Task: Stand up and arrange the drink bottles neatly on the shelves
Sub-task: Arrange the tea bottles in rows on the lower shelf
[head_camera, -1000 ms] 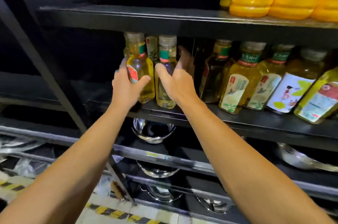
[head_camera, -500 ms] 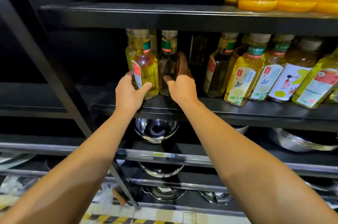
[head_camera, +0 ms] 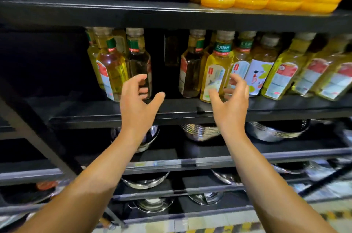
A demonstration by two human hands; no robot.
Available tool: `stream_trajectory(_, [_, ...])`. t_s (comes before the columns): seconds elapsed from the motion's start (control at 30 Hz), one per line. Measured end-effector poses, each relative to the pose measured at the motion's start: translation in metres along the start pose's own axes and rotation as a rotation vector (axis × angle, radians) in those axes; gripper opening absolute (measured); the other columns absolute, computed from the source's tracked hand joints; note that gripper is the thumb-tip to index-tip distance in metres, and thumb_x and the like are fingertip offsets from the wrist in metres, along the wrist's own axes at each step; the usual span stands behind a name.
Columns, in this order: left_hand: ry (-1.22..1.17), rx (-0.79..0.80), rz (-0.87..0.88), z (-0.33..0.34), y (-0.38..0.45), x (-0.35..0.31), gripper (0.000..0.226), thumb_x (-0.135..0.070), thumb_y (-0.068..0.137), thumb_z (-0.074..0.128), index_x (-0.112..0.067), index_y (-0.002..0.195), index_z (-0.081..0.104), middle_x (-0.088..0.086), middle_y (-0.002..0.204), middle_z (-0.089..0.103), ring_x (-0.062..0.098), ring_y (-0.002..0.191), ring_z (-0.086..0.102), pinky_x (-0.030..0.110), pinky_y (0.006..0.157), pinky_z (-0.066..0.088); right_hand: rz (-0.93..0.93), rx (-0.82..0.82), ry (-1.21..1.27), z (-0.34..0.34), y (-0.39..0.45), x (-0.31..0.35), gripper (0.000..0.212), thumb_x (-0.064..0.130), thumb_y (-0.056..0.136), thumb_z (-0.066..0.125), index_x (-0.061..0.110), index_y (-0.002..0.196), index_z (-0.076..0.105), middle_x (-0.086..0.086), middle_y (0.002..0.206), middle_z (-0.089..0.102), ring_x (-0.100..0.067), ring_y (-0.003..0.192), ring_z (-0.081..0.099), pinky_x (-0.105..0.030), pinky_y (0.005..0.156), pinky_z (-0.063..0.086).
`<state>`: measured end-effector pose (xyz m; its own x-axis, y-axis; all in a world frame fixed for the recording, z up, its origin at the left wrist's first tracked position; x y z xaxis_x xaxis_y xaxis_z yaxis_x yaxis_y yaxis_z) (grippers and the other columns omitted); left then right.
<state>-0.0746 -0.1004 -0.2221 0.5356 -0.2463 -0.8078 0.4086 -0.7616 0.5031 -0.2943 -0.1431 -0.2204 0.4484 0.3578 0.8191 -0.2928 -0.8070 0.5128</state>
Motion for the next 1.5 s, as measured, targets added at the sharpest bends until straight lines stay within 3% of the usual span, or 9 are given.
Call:
stream_trajectory(0.07, [-0.023,0.070,0.040,0.028,0.007,-0.023,0.059,-0.029,0.082,0.076,-0.017,0.133,0.049,-0.003,0.125,0.047,0.011,0.105,0.056,0.031,0.091,0.053,-0.007,0.022,-0.024,-0.007,0.008,-0.005,0.060,0.028,0.088,0.070,0.020,0.140,0.042,0.009,0.125,0.041,0.000,0.093,0.051,-0.007,0.078,0.038])
stream_trajectory(0.17, [-0.033,0.096,0.089,0.057,0.011,-0.050,0.054,-0.032,0.084,0.074,-0.017,0.130,0.051,-0.006,0.122,0.049,0.009,0.108,0.053,0.032,0.094,0.052,-0.044,0.050,-0.038,-0.016,0.014,-0.012,0.061,0.028,0.087,0.070,0.021,0.141,0.042,0.010,0.131,0.043,-0.010,0.115,0.051,-0.024,0.094,0.044])
stream_trajectory(0.33, [-0.011,0.219,0.260,0.106,-0.011,-0.094,0.051,-0.032,0.089,0.066,-0.022,0.137,0.052,-0.010,0.129,0.057,0.001,0.118,0.050,0.011,0.097,0.038,-0.084,0.060,-0.135,-0.060,0.029,-0.042,0.062,0.031,0.089,0.069,0.024,0.143,0.041,0.008,0.140,0.044,-0.011,0.131,0.041,-0.026,0.105,0.037])
stream_trajectory(0.6, [0.028,0.308,0.363,0.233,-0.058,-0.159,0.057,-0.037,0.090,0.065,-0.023,0.142,0.048,-0.008,0.141,0.052,0.011,0.133,0.045,0.029,0.108,0.038,-0.094,0.031,-0.288,-0.191,0.087,-0.128,0.064,0.036,0.089,0.067,0.024,0.146,0.039,0.006,0.146,0.041,-0.015,0.134,0.038,-0.026,0.108,0.033])
stream_trajectory(0.97, [0.159,0.193,0.268,0.365,-0.080,-0.216,0.061,-0.033,0.089,0.067,-0.016,0.144,0.046,-0.002,0.144,0.049,0.013,0.136,0.039,0.022,0.110,0.027,-0.016,0.066,-0.239,-0.298,0.215,-0.200,0.071,0.038,0.087,0.070,0.013,0.145,0.035,-0.003,0.145,0.038,-0.017,0.133,0.040,-0.025,0.105,0.035])
stream_trajectory(1.07, [0.203,0.131,0.267,0.375,-0.079,-0.223,0.059,-0.032,0.088,0.069,-0.013,0.141,0.048,0.002,0.140,0.051,0.018,0.134,0.042,0.029,0.111,0.032,0.004,0.091,-0.293,-0.299,0.240,-0.207,0.050,0.043,0.085,0.071,0.012,0.113,0.043,-0.004,0.117,0.043,-0.018,0.105,0.048,-0.032,0.085,0.045])
stream_trajectory(1.27, [0.318,-0.244,0.104,0.337,-0.054,-0.198,0.041,-0.032,0.085,0.068,-0.005,0.113,0.055,0.014,0.113,0.049,0.035,0.109,0.045,0.024,0.088,0.027,-0.042,0.094,-0.218,-0.277,0.242,-0.210,0.049,0.041,0.080,0.074,0.013,0.099,0.039,-0.003,0.104,0.041,-0.022,0.095,0.049,-0.033,0.078,0.046])
stream_trajectory(1.37, [0.275,-0.286,-0.003,0.324,-0.030,-0.189,0.060,-0.031,0.087,0.066,-0.009,0.139,0.045,0.016,0.140,0.040,0.033,0.125,0.044,0.029,0.103,0.035,-0.113,0.029,-0.195,-0.269,0.234,-0.207,0.050,0.037,0.079,0.076,0.015,0.097,0.034,-0.004,0.106,0.037,-0.022,0.102,0.043,-0.029,0.079,0.039])
stream_trajectory(1.5, [0.389,-0.336,-0.109,0.326,-0.010,-0.180,0.077,-0.042,0.091,0.062,-0.006,0.151,0.029,0.013,0.154,0.032,0.030,0.140,0.030,0.027,0.107,0.018,-0.147,-0.017,-0.177,-0.264,0.230,-0.205,0.052,0.036,0.078,0.077,0.012,0.098,0.036,-0.006,0.108,0.037,-0.024,0.102,0.043,-0.033,0.081,0.044])
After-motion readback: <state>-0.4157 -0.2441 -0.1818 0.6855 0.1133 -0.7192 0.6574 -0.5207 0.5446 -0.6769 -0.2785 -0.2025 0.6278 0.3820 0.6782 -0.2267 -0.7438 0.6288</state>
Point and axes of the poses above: each hand's wrist, its own y-axis towards the middle knuckle, its own z-axis out of the palm, x = y × z, the point moved 2 cm from there along y, towards the middle knuckle
